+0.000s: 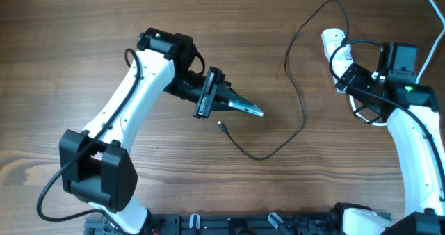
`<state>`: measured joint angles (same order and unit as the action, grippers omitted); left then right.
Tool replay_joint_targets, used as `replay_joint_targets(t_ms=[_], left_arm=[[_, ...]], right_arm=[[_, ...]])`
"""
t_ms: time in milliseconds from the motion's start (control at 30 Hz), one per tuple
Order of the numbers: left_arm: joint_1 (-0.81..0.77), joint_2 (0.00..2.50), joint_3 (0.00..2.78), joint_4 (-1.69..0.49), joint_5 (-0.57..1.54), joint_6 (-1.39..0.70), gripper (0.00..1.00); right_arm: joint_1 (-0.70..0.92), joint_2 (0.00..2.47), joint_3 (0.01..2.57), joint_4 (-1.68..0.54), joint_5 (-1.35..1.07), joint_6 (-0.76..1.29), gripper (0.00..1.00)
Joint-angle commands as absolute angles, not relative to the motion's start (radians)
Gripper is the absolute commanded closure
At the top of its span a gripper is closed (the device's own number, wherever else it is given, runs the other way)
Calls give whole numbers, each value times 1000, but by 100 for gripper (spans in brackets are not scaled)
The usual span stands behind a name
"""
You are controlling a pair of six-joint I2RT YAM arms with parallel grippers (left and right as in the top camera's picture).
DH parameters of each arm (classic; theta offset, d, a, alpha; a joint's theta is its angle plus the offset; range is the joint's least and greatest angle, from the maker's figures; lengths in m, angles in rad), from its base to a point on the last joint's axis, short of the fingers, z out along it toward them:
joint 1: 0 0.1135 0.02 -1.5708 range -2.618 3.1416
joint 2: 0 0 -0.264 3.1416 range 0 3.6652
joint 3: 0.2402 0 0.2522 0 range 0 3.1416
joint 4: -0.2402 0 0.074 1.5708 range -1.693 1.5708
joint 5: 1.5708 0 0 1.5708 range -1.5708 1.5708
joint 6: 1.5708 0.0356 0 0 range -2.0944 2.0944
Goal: Plug charger to phone and switch on socket
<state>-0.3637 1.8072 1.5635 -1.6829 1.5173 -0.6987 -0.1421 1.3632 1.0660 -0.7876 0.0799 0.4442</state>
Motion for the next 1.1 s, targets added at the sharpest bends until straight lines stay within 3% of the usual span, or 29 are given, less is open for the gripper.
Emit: replay_joint_targets(t_ms=[0,1067], left_arm=[[-361,1774,1567,-1686,1577,-770,96],[-361,1774,1567,-1686,1577,-827,96]], right_arm=[[-144,1356,1078,-785,98,446,0],[-144,1356,1078,-785,98,446,0]])
